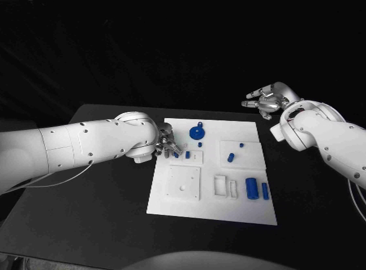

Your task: Assemble the parts on the task board

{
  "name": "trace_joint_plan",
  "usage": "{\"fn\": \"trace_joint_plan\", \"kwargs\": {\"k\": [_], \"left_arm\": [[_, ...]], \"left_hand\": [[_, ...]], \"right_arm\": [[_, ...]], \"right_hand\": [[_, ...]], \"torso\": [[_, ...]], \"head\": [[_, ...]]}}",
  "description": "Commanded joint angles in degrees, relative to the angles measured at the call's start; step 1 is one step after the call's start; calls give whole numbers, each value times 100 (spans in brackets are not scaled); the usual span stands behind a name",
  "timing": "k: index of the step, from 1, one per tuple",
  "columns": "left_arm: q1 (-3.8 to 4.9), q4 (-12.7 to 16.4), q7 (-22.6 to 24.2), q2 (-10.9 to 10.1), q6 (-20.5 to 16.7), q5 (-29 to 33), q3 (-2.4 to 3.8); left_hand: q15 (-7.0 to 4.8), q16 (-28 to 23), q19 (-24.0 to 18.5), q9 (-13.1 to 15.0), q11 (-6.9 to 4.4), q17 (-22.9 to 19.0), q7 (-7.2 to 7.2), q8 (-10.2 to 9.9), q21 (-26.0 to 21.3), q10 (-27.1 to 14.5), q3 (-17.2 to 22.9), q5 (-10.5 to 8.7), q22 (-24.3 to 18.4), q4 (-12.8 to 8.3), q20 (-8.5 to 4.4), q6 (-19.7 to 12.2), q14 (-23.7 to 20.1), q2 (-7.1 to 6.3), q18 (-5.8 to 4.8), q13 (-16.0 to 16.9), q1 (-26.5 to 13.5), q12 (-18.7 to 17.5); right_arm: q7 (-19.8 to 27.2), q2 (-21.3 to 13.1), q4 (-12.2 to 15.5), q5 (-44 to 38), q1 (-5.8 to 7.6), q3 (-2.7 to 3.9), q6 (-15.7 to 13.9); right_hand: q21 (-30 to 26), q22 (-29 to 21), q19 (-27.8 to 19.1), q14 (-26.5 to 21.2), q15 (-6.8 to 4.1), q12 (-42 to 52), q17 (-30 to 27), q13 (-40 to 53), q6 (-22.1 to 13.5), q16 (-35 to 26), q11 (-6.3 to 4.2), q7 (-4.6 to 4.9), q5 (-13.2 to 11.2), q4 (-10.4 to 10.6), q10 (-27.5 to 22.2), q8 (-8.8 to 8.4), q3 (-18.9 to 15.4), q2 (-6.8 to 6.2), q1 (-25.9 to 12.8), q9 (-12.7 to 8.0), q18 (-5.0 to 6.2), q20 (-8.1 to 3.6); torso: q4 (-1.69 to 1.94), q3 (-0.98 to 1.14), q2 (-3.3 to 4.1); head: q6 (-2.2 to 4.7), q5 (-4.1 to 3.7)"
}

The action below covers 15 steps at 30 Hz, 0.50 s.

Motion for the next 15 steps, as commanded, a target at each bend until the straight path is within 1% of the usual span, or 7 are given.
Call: {"fn": "trace_joint_plan", "kwargs": {"k": [1, 6, 7, 8, 9, 10, 15], "left_arm": [[-79, 35, -82, 47, 220, -18, -55], [-79, 39, -92, 57, 231, -28, -56], [-79, 41, -98, 61, 235, -31, -56], [-79, 41, -100, 63, 237, -37, -56], [-80, 43, -103, 66, 240, -53, -56], [-80, 43, -105, 69, 241, -67, -56], [-80, 46, -133, 78, 255, -145, -57]], "left_hand": [[9, 8, 35, 125, -47, 11, -216, 89, 28, 280, 467, 4, 100, -406, 12, 183, 37, -13, 94, 4, 17, 28], [2, 10, 36, 311, -55, 4, -233, 147, 36, 282, 494, 23, 103, -358, 9, 165, 39, -32, 91, 3, 6, 33], [1, -5, 30, 496, -50, -8, -235, 207, 26, 283, 491, 32, 92, -317, -6, 132, 25, -39, 83, 14, 6, 59], [2, 0, 33, 496, -45, -6, -237, 199, 28, 283, 495, 41, 95, -316, -3, 141, 30, -44, 81, 11, 5, 52], [2, 6, 36, 506, -39, -1, -241, 192, 31, 283, 507, 136, 99, -315, 1, 160, 36, -61, 84, 10, -5, 48], [3, 7, 35, 531, -30, -2, -240, 193, 32, 283, 520, 180, 100, -315, 0, 163, 36, -68, 86, 13, -17, 54], [4, 8, 35, 582, -29, -3, -240, 182, 37, 283, 553, 192, 102, -318, 3, 164, 36, -80, 88, 16, -38, 59]], "right_arm": [[44, -3, 10, -23, -2, 2, 58], [45, -6, 10, -23, -2, 2, 60], [46, -5, 12, -23, -2, 2, 66], [46, -5, 15, -23, -2, 2, 70], [47, -6, 18, -23, -2, 2, 70], [48, -7, 17, -23, -3, 2, 68], [52, -18, 3, -23, -4, 2, 62]], "right_hand": [[-26, 376, 355, 20, -5, -12, 2, 2, 43, -20, 1, -11, -11, 0, 20, 12, 25, -18, -18, 5, 4, -35], [-26, 376, 355, 20, -5, -12, 2, 2, 43, -20, 1, -11, -11, 0, 20, 12, 25, -18, -18, 5, 4, -35], [-26, 376, 355, 20, -5, -12, 2, 2, 43, -20, 1, -11, -11, 0, 20, 12, 25, -18, -18, 5, 4, -35], [-26, 376, 355, 20, -5, -12, 2, 2, 43, -20, 1, -11, -11, 0, 20, 12, 25, -18, -18, 5, 4, -35], [-26, 376, 355, 20, -5, -12, 2, 2, 43, -20, 1, -11, -11, 0, 20, 12, 25, -18, -18, 5, 4, -35], [-38, 372, 354, 21, -5, -9, 5, 5, 33, -21, 3, -7, -9, -6, 22, 10, 50, -22, -36, 3, 7, -35], [-38, 372, 354, 21, -5, -9, 5, 5, 33, -21, 3, -7, -9, -6, 22, 10, 50, -22, -36, 3, 7, -35]], "torso": [[-3, -1, -4], [-1, -1, -1], [-1, -1, -1], [2, -3, 0], [6, -3, 2], [8, -2, 2], [6, -4, -5]], "head": [[-3, 1], [-13, -20], [-11, -22], [-8, -26], [-11, -26], [-14, -27], [-21, -26]]}}
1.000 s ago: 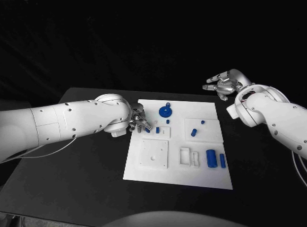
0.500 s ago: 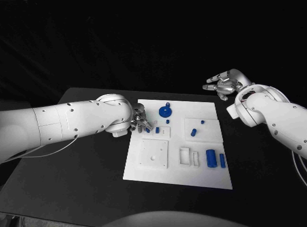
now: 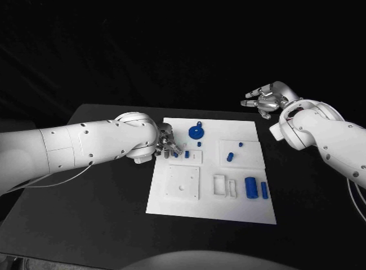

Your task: Assemble the parts on the task board

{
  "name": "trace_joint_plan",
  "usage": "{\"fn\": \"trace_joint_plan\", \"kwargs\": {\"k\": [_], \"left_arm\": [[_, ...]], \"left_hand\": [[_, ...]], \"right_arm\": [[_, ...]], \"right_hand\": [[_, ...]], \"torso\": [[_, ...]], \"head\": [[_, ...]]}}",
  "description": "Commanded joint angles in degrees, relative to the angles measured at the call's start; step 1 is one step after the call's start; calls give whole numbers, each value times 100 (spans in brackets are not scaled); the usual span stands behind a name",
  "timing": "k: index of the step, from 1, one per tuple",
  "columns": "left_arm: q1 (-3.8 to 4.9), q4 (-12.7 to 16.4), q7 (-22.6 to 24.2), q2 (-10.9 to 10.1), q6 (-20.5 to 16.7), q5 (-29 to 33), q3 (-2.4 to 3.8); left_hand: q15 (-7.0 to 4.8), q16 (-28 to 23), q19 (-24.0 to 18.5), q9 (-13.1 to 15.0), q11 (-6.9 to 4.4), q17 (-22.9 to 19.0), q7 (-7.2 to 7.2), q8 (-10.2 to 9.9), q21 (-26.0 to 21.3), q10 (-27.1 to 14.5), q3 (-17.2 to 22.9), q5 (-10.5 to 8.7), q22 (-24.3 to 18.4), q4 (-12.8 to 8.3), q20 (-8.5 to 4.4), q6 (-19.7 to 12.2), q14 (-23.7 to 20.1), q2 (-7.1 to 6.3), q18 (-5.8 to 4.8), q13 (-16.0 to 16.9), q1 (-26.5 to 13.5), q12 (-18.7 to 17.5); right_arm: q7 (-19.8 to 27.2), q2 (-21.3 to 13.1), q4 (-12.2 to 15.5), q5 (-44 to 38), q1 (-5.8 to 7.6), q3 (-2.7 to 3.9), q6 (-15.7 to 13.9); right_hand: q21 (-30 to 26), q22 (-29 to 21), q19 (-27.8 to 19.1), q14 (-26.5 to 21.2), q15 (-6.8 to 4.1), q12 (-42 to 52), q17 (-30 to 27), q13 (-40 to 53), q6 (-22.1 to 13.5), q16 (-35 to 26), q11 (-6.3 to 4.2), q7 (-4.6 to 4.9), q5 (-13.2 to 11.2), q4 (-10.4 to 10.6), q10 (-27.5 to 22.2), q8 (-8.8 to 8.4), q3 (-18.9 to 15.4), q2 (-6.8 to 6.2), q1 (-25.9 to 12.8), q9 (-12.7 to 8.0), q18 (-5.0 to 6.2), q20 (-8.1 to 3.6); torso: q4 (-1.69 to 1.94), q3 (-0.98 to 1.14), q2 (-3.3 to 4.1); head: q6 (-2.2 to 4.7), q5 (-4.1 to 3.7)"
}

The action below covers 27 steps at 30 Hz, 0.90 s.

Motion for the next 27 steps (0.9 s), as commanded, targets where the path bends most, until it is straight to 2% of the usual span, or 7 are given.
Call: {"fn": "trace_joint_plan", "kwargs": {"k": [1, 10, 20, 21, 22, 24, 27], "left_arm": [[-67, 41, -67, 30, 255, -65, -45], [-69, 11, -87, 50, 290, -105, -47], [-86, -37, -98, 61, 339, -61, -51], [-86, -40, -101, 62, 336, -60, -51], [-87, -43, -103, 61, 333, -60, -51], [-88, -51, -105, 60, 331, -61, -51], [-89, -60, -107, 54, 329, -61, -51]], "left_hand": [[3, 8, 35, 10, -16, -4, -209, 6, 37, 298, 444, 23, 98, -427, 3, 201, 36, -59, 88, 5, 22, 15], [1, -5, 27, 47, 8, -28, -209, -8, 33, 299, 435, 17, 95, -378, 7, 223, 30, -74, 91, 7, -26, 25], [-8, -56, 28, 127, 6, -148, -253, -5, -16, 300, 286, 13, 87, 35, -30, 234, 16, -316, 22, -8, -104, 24], [-10, -56, 31, 127, 3, -150, -261, -3, -19, 299, 252, -45, 88, 74, -32, 238, 16, -348, 19, -9, -131, 25], [-12, -56, 33, 125, -1, -153, -272, -1, -21, 299, 200, -184, 88, 128, -34, 248, 16, -381, 15, -10, -167, 26], [-18, -60, 39, 109, -5, -170, -283, -9, -39, 299, 88, -271, 87, 288, -45, 263, 13, -438, 2, -11, -123, 28], [-22, -64, 41, 95, -8, -184, -294, -12, -53, 299, -37, -540, 88, 435, -48, 286, 8, -481, -6, -15, -120, 24]], "right_arm": [[52, -8, 4, -22, -3, 1, 60], [58, -8, 27, -22, -3, 1, 56], [90, -27, 73, -21, -11, 1, 17], [92, -29, 76, -21, -12, 1, 14], [93, -31, 77, -21, -13, 1, 11], [98, -34, 82, -20, -15, 1, -1], [106, -38, 99, -19, -18, 1, -25]], "right_hand": [[-38, 372, 355, 21, -4, -11, 3, 4, 28, -22, 3, -6, -9, 10, 20, 11, 36, -25, -39, 4, 8, -35], [-39, 371, 355, 21, -4, -13, 2, 3, 22, -24, 4, -6, -9, 9, 18, 12, 38, -29, -43, 4, 9, -34], [-31, 370, 357, 23, -3, -2, 3, 11, 30, -24, 3, -9, 6, 27, 23, 14, 39, -20, -65, 6, 9, -32], [-31, 370, 357, 23, -3, -2, 3, 11, 30, -24, 3, -9, 6, 27, 23, 14, 39, -20, -65, 6, 9, -32], [-31, 370, 357, 22, -3, -2, 2, 11, 29, -24, 3, -8, 6, 28, 23, 13, 39, -22, -66, 6, 9, -33], [-28, 371, 357, 22, -3, -1, 2, 13, 24, -25, 4, -8, 12, 36, 22, 12, 38, -33, -79, 5, 9, -33], [-28, 371, 357, 22, -3, -1, 4, 14, 25, -23, 4, -8, 15, 42, 22, 13, 38, -32, -84, 5, 9, -33]], "torso": [[1, -2, -4], [-1, 3, -2], [-8, 5, -2], [-6, 4, -2], [-7, 4, -2], [-6, 4, -2], [-2, 7, 0]], "head": [[-10, 4], [0, 3], [1, -13], [5, -17], [5, -21], [2, -27], [6, -27]]}}
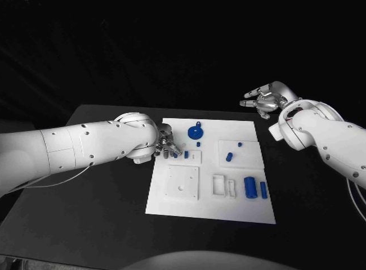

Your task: Assemble the parts on the task board

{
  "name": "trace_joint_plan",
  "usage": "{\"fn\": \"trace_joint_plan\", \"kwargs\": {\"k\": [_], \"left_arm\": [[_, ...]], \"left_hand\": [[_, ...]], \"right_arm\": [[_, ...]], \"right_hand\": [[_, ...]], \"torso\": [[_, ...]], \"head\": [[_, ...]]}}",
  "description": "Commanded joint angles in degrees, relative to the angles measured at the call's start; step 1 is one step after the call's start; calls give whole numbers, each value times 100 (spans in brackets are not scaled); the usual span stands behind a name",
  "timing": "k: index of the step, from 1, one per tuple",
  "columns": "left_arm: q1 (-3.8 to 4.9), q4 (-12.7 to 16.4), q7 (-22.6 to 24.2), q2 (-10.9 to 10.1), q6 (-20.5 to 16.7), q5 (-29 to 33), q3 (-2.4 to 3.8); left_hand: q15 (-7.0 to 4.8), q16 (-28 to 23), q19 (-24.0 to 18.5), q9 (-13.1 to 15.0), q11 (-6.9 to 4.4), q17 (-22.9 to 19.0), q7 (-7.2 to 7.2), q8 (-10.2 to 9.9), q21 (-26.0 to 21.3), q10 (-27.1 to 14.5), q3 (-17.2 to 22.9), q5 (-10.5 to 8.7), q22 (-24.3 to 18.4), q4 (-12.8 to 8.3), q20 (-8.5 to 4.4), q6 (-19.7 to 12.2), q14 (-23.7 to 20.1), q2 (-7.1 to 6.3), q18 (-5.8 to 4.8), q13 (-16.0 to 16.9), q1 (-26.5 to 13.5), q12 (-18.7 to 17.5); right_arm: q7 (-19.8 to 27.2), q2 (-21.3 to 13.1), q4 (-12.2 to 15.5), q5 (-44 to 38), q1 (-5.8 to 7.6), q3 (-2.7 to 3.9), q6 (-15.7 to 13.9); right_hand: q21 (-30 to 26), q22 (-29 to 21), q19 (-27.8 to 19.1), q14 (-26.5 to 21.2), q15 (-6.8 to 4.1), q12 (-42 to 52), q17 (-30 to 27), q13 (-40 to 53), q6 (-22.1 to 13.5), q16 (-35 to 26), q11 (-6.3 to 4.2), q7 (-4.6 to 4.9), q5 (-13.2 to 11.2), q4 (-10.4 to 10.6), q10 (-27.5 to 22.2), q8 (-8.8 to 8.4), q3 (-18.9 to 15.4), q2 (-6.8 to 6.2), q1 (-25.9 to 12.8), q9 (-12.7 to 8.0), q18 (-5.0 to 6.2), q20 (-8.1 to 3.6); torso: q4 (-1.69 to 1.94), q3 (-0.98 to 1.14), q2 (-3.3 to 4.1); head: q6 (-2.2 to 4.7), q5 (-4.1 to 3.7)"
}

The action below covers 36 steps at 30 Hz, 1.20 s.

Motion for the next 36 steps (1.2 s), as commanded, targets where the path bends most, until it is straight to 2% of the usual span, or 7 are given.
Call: {"fn": "trace_joint_plan", "kwargs": {"k": [1, 4, 13, 16, 23, 30, 36], "left_arm": [[-73, 1, -75, 8, 270, 33, -50], [-73, -9, -80, 3, 255, 30, -50], [-79, -19, -48, -37, 112, 19, -49], [-80, -16, -30, -52, 28, 18, -49], [-82, -7, -4, -72, -68, 18, -49], [-82, 1, 36, -81, -84, 26, -49], [-82, 26, 39, -116, -98, 27, -48]], "left_hand": [[-31, -29, 21, -27, -11, -17, -194, 9, -34, 291, -99, -200, 90, 146, -28, 186, -5, -87, -9, -9, 8, 23], [-35, -31, 25, -39, -13, -26, -198, 8, -48, 291, -223, -430, 89, 294, -37, 209, -8, -116, -18, -9, 41, 22], [-40, -16, 46, -47, -15, -23, -203, 15, -76, 292, -404, -578, 96, 753, -45, 264, -4, -351, -27, -13, 215, 35], [-42, 2, 56, 23, -18, -2, -204, 63, -71, 293, -386, -833, 99, 935, -43, 286, -2, -441, -22, -27, 212, 69], [-44, 7, 58, 98, -15, -4, -204, 64, -70, 291, -371, -963, 97, 1148, -41, 306, 3, -581, -14, -95, 224, 92], [-34, 7, 54, 140, -3, -4, -178, 90, -75, 292, -358, -1951, 97, 1419, -30, 362, 3, -857, -9, -107, 129, 99], [-31, 5, 56, 181, 1, -5, -172, 94, -77, 291, -373, -2088, 98, 1541, -25, 366, 2, -921, -3, -114, 159, 105]], "right_arm": [[85, -4, 31, -19, -6, 1, -24], [94, -6, 42, -18, -11, 1, -44], [150, -23, 53, 23, -40, 1, -181], [144, -25, 66, 25, -58, 1, -182], [132, -32, 69, 27, -86, 1, -178], [125, -42, 55, 24, -102, 1, -159], [118, -53, 34, 23, -117, 1, -141]], "right_hand": [[4, 371, 356, 22, -3, -1, 4, 8, 25, -23, 4, -8, 15, 27, 22, 13, 23, -9, -61, 5, 9, -33], [2, 369, 356, 20, -3, 1, 0, 9, 25, -28, 4, -8, 23, 37, 23, 13, 26, -12, -67, 5, 10, -34], [-2, 366, 356, 22, -6, 8, 3, 14, 30, -24, 1, -10, 74, 47, 30, 12, 43, -20, -67, 5, 15, -36], [-9, 363, 356, 22, -7, -2, 3, 8, 25, -24, 1, -10, 79, 47, 25, 11, 49, -29, -65, 4, 18, -36], [-14, 360, 355, 20, -6, -6, -4, 5, 22, -33, 2, -8, 79, 45, 24, 12, 46, -40, -67, 5, 20, -35], [-19, 356, 355, 20, -6, -14, -11, 0, 18, -41, 2, -8, 87, 47, 22, 11, 42, -42, -71, 5, 21, -34], [-20, 354, 355, 21, -6, -14, -9, -1, 24, -39, 1, -9, 96, 44, 23, 12, 40, -42, -67, 5, 20, -33]], "torso": [[5, 5, 2], [2, 2, 0], [9, -1, 1], [9, -2, 1], [8, -3, 2], [11, -7, 1], [7, -4, -2]], "head": [[3, -7], [6, -11], [4, -39], [3, -39], [1, -38], [22, -44], [29, -41]]}}
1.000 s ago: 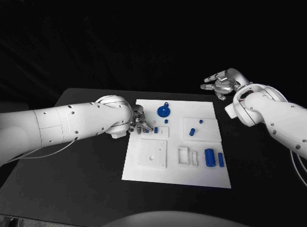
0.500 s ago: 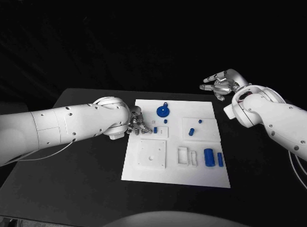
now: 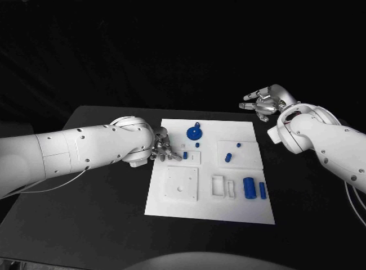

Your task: Assemble the parts on the task board

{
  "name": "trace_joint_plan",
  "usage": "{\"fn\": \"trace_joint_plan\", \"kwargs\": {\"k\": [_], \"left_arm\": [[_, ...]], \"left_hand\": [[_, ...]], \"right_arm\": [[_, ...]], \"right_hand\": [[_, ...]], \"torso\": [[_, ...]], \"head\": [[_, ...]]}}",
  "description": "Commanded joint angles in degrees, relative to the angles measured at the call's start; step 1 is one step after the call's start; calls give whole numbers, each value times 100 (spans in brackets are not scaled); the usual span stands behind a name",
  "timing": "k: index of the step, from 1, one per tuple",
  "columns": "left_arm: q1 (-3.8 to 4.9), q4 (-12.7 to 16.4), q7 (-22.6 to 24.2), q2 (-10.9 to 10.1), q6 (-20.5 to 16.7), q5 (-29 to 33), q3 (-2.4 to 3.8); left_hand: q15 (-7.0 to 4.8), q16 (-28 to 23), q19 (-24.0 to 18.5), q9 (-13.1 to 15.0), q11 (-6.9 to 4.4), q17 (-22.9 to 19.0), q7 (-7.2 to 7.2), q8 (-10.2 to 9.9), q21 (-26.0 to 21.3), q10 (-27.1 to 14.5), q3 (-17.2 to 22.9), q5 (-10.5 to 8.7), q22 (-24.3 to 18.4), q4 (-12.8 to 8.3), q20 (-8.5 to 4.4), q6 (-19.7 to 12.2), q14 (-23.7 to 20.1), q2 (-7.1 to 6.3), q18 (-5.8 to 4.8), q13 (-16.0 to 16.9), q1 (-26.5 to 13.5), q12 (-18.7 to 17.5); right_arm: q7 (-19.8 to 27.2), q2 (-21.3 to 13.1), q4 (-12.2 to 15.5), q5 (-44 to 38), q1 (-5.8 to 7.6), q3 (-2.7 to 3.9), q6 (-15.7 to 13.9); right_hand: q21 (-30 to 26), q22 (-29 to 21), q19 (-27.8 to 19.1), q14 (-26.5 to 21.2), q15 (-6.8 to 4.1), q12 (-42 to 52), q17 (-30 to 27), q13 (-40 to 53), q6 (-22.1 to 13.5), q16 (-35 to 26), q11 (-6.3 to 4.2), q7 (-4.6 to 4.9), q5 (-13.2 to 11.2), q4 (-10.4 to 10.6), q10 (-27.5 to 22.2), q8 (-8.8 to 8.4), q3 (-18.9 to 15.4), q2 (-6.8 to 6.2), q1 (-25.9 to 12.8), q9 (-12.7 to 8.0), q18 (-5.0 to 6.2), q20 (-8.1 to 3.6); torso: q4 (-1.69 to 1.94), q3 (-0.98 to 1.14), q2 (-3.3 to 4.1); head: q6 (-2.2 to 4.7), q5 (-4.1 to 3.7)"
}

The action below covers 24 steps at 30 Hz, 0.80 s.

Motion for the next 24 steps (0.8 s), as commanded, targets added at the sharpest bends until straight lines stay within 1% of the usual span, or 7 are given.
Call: {"fn": "trace_joint_plan", "kwargs": {"k": [1, 4, 9, 15, 18, 20, 24], "left_arm": [[-22, 25, 16, -23, -5, 16, -15], [-22, 47, 21, -53, -10, 35, -14], [-21, 114, 15, -124, -27, 87, -11], [-17, 248, -4, -248, -58, 172, 31], [-15, 310, -2, -302, -86, 255, 83], [-10, 374, 32, -355, -184, 366, 144], [19, 516, 208, -465, -530, 602, 307]], "left_hand": [[-31, 2, 35, 7, 25, -7, 42, 25, -29, 318, -9, -56, 100, 17, -4, 8, 1, -61, -2, -6, -7, 32], [-26, -12, 28, 11, 32, -25, 50, 19, -36, 317, -28, -207, 98, -48, 2, 5, -7, -79, -1, -16, 24, 16], [-25, -27, 28, 10, 33, -43, 52, 12, -40, 318, -38, -226, 97, -69, 6, 2, -9, -85, 4, -23, 11, 6], [-24, -34, 27, 10, 34, -50, 54, 7, -46, 318, -42, -255, 96, -79, 9, -2, -8, -96, 8, -26, 7, 1], [-24, -60, 24, -4, 38, -81, 62, -9, -55, 318, -54, -314, 94, -83, 7, -17, -18, -114, 11, -30, 0, -20], [-23, -122, 8, -74, 52, -162, 94, -72, -81, 310, -61, -405, 87, -66, -3, -110, -57, -119, 6, -38, -19, -77], [6, -402, -67, -287, 98, -483, 150, -107, -278, 302, -92, -572, 29, -101, 15, -229, -216, -133, -6, -98, -14, -412]], "right_arm": [[46, -5, -8, -1, -10, 0, 18], [41, -5, -36, 6, -15, 0, 15], [32, -14, -87, 36, -17, 0, 6], [25, -25, -124, 72, -19, 0, 2], [25, -26, -130, 81, -19, 0, 3], [25, -29, -133, 86, -20, 0, 4], [22, -37, -140, 106, -20, 0, -16]], "right_hand": [[-21, 354, 354, 21, -6, -14, -3, -6, 24, -17, 1, -9, 29, 21, 23, 12, 17, -19, -44, 6, 20, -33], [-21, 351, 355, 21, -4, -28, -10, -15, 13, -25, 3, -8, 26, 37, 16, 11, 4, -16, -69, 4, 19, -33], [-27, 349, 354, 20, -4, -26, -12, -15, 9, -28, 4, -7, 27, 44, 18, 12, -4, -18, -76, 5, 21, -33], [-32, 345, 354, 21, -4, -26, -14, -15, 2, -30, 5, -7, 29, 57, 18, 12, -25, -16, -73, 6, 23, -32], [-32, 345, 354, 21, -4, -26, -14, -15, 2, -30, 5, -7, 29, 57, 18, 12, -25, -16, -73, 6, 23, -32], [-32, 345, 354, 21, -4, -26, -14, -15, 2, -30, 5, -7, 29, 57, 18, 12, -25, -16, -73, 6, 23, -32], [-21, 345, 355, 21, -3, -26, -16, -17, 2, -32, 4, -7, 31, 71, 19, 13, -42, -8, -69, 6, 21, -31]], "torso": [[-2, 6, -2], [-3, 5, 0], [0, 3, -2], [0, 4, -3], [0, 5, -3], [0, 8, -2], [1, 11, -2]], "head": [[6, 3], [20, -1], [26, -18], [37, -30], [43, -33], [44, -48], [62, -48]]}}
